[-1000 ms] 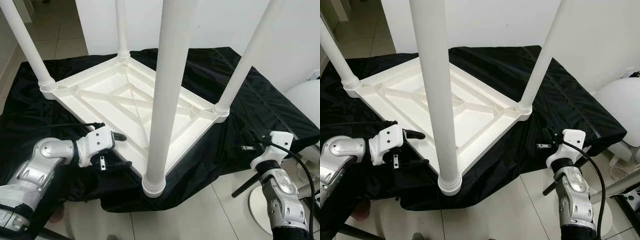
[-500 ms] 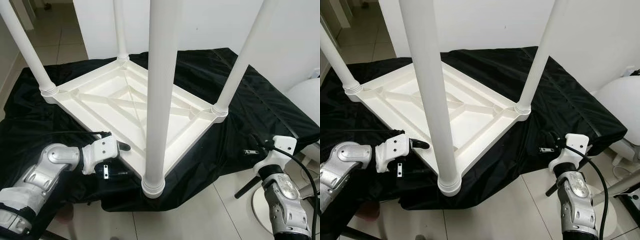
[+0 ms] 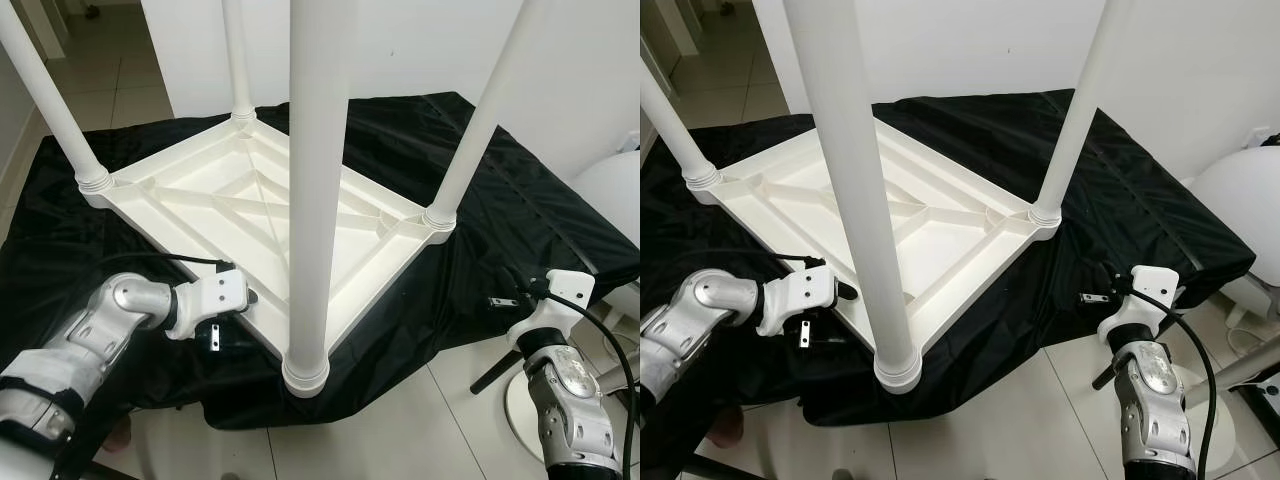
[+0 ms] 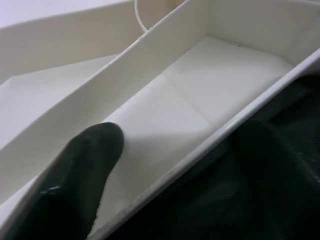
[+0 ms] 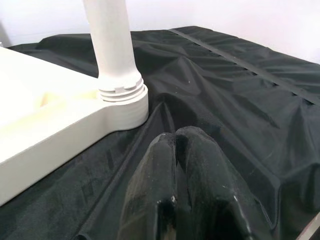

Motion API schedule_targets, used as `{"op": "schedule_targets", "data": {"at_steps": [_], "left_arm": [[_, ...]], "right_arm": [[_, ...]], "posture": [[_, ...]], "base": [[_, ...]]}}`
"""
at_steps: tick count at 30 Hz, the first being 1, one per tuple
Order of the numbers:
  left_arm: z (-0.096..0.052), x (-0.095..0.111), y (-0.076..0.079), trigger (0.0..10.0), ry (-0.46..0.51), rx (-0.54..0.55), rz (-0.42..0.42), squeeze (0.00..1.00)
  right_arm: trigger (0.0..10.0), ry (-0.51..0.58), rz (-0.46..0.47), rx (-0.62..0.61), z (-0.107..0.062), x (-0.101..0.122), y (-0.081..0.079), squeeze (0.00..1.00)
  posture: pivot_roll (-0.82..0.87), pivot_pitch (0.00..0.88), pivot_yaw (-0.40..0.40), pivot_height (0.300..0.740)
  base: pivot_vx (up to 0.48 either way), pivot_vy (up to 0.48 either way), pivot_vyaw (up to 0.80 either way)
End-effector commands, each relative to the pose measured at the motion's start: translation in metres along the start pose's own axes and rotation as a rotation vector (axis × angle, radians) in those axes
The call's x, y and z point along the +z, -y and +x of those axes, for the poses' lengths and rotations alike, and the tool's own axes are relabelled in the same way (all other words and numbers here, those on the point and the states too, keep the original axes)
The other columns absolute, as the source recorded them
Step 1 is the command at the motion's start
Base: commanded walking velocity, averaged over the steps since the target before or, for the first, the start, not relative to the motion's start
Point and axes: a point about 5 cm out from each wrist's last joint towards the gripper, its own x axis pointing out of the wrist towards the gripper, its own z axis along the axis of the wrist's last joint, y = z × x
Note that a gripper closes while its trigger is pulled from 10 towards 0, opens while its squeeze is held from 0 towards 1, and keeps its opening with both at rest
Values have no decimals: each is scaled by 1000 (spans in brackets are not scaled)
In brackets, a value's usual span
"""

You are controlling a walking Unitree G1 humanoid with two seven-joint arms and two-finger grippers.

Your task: Building children table

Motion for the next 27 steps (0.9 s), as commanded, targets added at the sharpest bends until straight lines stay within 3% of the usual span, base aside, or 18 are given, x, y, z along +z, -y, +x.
{"op": "schedule_targets", "data": {"at_steps": [1, 2, 4, 5, 18, 27], "left_arm": [[-1, -3, 13, 3490, -21, -270, -26, 0], [-1, -3, 12, 2706, -21, -273, -34, 0], [-1, -2, 11, 2314, -17, -271, -34, 0], [-1, -2, 10, 0, -16, -271, -39, 0], [0, 0, 7, 0, -10, -244, -58, 0], [11, 5, -5, 0, 55, -71, -81, 0]], "right_arm": [[10000, -4, 2, -5, -1, 0, -1, 0], [10000, -4, 1, -7, -1, 0, -1, 0], [10000, -4, 1, -9, -1, 0, 0, 0], [10000, -5, 1, -11, -1, 0, 0, 0], [10000, -4, -2, -15, 0, 1, 0, 0], [10000, 1, 6, -20, 1, 1, -2, 0]], "posture": [[-49, 80, 40, 740], [-49, 80, 40, 740], [-49, 80, 40, 740], [-51, 82, 40, 740], [-50, 84, 36, 740], [-50, 87, 35, 740]], "base": [[0, 0, 0], [0, 0, 0], [0, 0, 0], [0, 0, 0], [0, 0, 0], [0, 0, 0]]}}
